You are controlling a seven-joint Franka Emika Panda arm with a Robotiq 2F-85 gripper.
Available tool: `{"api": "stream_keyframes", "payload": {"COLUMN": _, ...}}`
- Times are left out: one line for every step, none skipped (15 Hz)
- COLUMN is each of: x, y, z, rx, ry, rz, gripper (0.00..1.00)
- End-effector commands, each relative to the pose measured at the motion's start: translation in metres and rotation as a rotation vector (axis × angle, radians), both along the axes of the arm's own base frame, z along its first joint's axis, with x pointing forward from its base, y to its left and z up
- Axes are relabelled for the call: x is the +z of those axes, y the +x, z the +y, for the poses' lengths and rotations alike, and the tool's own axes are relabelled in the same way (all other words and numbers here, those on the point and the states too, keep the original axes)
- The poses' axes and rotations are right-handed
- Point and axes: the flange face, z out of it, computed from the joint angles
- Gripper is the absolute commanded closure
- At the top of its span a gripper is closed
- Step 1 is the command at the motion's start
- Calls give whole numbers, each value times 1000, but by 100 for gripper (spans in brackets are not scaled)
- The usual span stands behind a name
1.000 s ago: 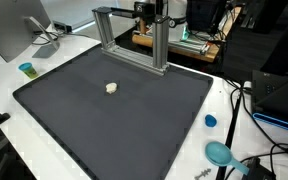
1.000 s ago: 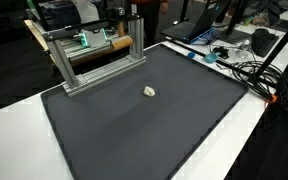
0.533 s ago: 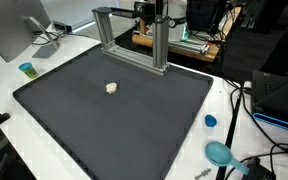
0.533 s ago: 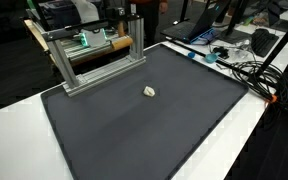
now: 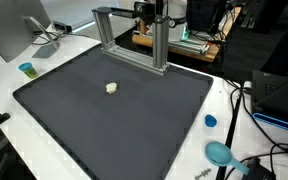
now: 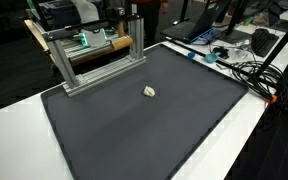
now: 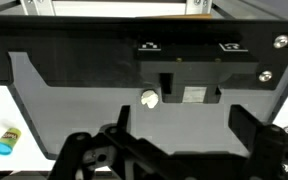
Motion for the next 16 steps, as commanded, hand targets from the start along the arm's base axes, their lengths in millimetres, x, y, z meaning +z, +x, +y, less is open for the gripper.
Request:
{"api": "stream_keyframes", "payload": {"x": 0, "y": 0, "z": 0, "rx": 0, "ry": 0, "rz": 1, "gripper": 0}}
{"api": "stream_keyframes", "payload": {"x": 0, "y": 0, "z": 0, "rx": 0, "ry": 0, "rz": 1, "gripper": 0}}
{"api": "stream_keyframes", "payload": {"x": 0, "y": 0, "z": 0, "rx": 0, "ry": 0, "rz": 1, "gripper": 0}}
{"api": "stream_keyframes", "payload": {"x": 0, "y": 0, "z": 0, "rx": 0, "ry": 0, "rz": 1, "gripper": 0}}
{"api": "stream_keyframes", "payload": {"x": 0, "y": 0, "z": 0, "rx": 0, "ry": 0, "rz": 1, "gripper": 0}}
{"api": "stream_keyframes", "payload": {"x": 2, "y": -1, "z": 1, "rx": 2, "ry": -10, "rz": 1, "gripper": 0}}
{"api": "stream_keyframes", "payload": {"x": 3, "y": -2, "z": 3, "rx": 2, "ry": -16, "rz": 0, "gripper": 0}}
{"api": "stream_keyframes", "payload": {"x": 3, "y": -2, "z": 5, "rx": 5, "ry": -17, "rz": 3, "gripper": 0}}
{"api": "stream_keyframes", "payload": {"x": 3, "y": -3, "z": 7, "rx": 2, "ry": -15, "rz": 6, "gripper": 0}}
{"api": "stream_keyframes", "payload": {"x": 2, "y": -3, "z": 11, "rx": 4, "ry": -12, "rz": 12, "gripper": 0}}
{"api": "stream_keyframes", "payload": {"x": 1, "y": -2, "z": 14, "rx": 8, "ry": -10, "rz": 17, "gripper": 0}}
{"api": "stream_keyframes", "payload": {"x": -1, "y": -2, "z": 15, "rx": 0, "ry": -12, "rz": 27, "gripper": 0}}
{"api": "stream_keyframes", "payload": {"x": -3, "y": -3, "z": 15, "rx": -8, "ry": -11, "rz": 36, "gripper": 0}}
{"api": "stream_keyframes", "payload": {"x": -5, "y": -3, "z": 14, "rx": -22, "ry": -19, "rz": 49, "gripper": 0}}
{"api": "stream_keyframes", "payload": {"x": -7, "y": -5, "z": 12, "rx": -26, "ry": -9, "rz": 69, "gripper": 0}}
{"api": "stream_keyframes", "payload": {"x": -8, "y": -7, "z": 11, "rx": -27, "ry": -1, "rz": 80, "gripper": 0}}
